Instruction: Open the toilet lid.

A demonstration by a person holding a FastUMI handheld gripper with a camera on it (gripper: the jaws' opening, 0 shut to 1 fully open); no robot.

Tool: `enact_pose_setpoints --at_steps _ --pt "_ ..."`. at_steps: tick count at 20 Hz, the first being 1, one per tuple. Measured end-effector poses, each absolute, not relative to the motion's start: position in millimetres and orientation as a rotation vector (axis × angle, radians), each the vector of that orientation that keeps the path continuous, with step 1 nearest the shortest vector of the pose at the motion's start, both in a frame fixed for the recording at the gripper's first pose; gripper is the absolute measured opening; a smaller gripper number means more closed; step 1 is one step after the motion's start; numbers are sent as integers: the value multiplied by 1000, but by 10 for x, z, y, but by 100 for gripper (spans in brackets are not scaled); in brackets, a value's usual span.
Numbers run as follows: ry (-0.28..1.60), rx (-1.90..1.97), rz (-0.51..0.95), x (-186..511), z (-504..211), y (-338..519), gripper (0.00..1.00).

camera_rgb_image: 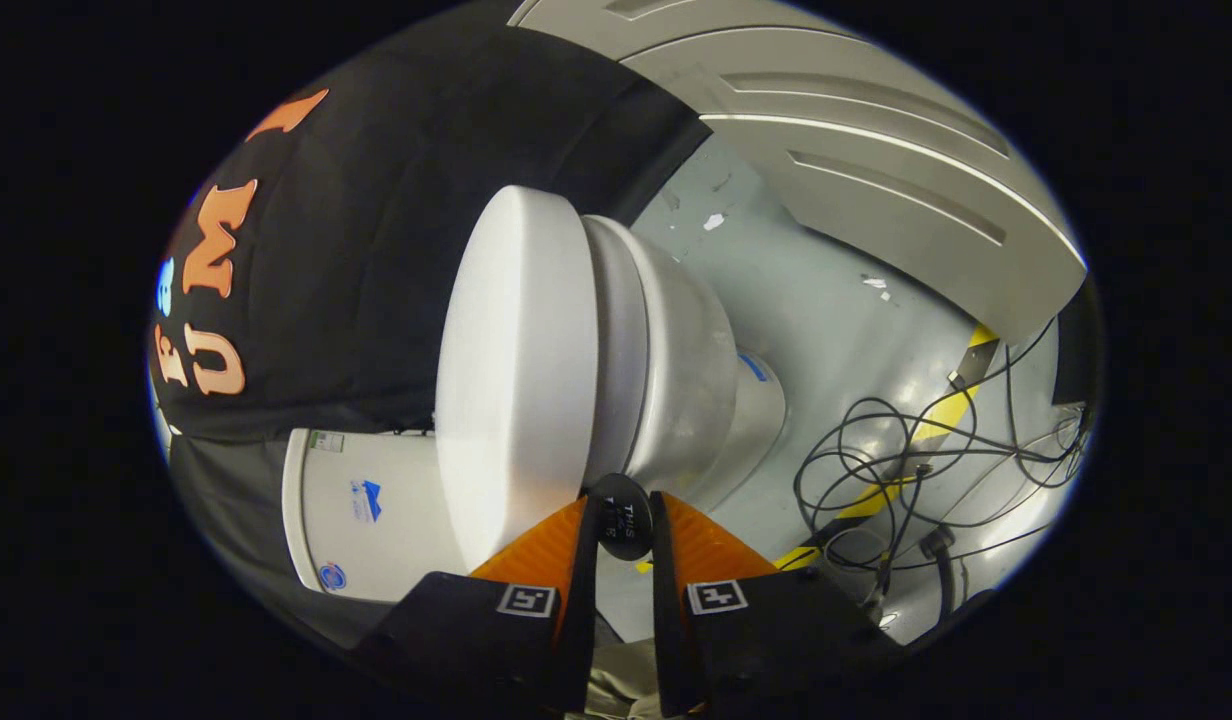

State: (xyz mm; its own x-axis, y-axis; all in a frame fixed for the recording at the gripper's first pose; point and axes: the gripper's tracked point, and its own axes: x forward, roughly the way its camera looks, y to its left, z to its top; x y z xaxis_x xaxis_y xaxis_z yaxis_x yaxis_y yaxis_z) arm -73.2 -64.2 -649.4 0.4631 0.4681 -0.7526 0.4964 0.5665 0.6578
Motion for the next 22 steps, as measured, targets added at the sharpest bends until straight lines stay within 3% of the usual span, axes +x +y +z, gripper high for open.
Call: enact_pose_setpoints --at_steps 3,4,11,22 --pt "1099 1136 -37 -736 -6325 -677 21" --pt "1088 1152 -44 -726 -6333 -683 8" --pt "1081 1070 -88 -730 -6141 -633 8" --pt "934 897 12 -473 -5052 -240 8"
